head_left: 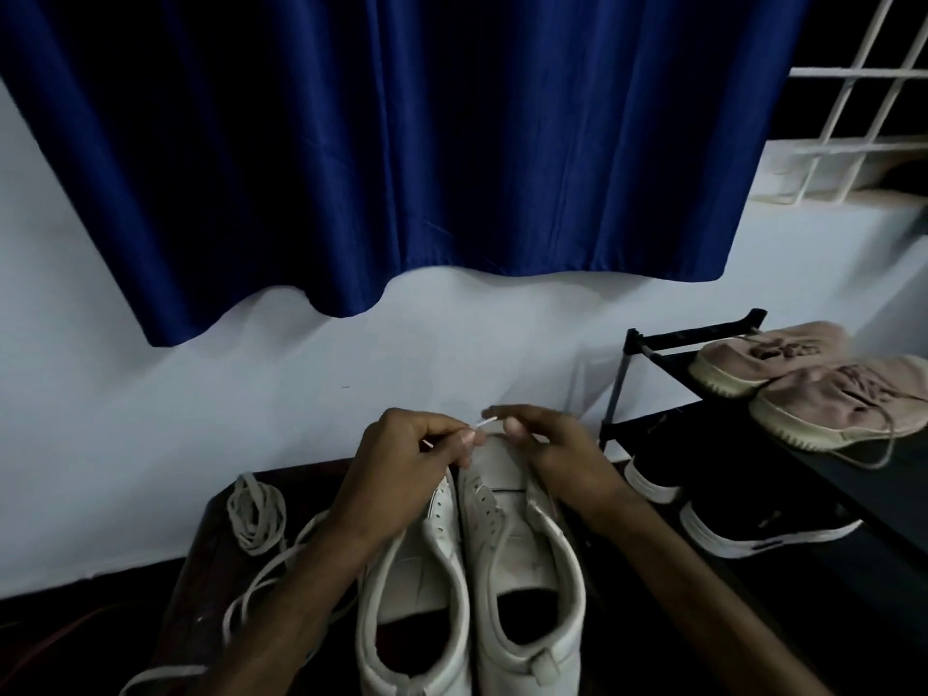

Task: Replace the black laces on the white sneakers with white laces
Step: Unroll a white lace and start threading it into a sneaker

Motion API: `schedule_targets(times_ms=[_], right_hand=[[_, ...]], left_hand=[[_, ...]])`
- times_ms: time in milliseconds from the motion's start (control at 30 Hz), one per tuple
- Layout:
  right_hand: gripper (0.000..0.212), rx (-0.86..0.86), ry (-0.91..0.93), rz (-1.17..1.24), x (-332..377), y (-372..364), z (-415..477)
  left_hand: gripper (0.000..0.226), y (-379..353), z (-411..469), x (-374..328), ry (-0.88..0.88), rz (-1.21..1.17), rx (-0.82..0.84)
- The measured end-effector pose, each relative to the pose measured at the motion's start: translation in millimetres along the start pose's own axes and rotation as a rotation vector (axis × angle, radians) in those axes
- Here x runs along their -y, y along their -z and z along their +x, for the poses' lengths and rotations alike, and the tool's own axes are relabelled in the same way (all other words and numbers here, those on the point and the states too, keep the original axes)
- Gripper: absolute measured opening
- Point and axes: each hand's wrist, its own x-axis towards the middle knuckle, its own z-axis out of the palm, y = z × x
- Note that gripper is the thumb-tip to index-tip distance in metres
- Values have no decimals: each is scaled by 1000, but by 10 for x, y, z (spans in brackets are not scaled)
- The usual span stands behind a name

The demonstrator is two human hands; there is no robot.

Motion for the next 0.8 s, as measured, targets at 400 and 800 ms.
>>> schedule_targets(times_ms=[400, 800], right_hand=[[15, -63, 93, 644, 140, 9, -15], [15, 224, 207, -88, 224, -142, 70]], left_hand=[[19, -206, 270, -245, 91, -51, 111], [8, 361, -471, 20, 199, 404, 93]])
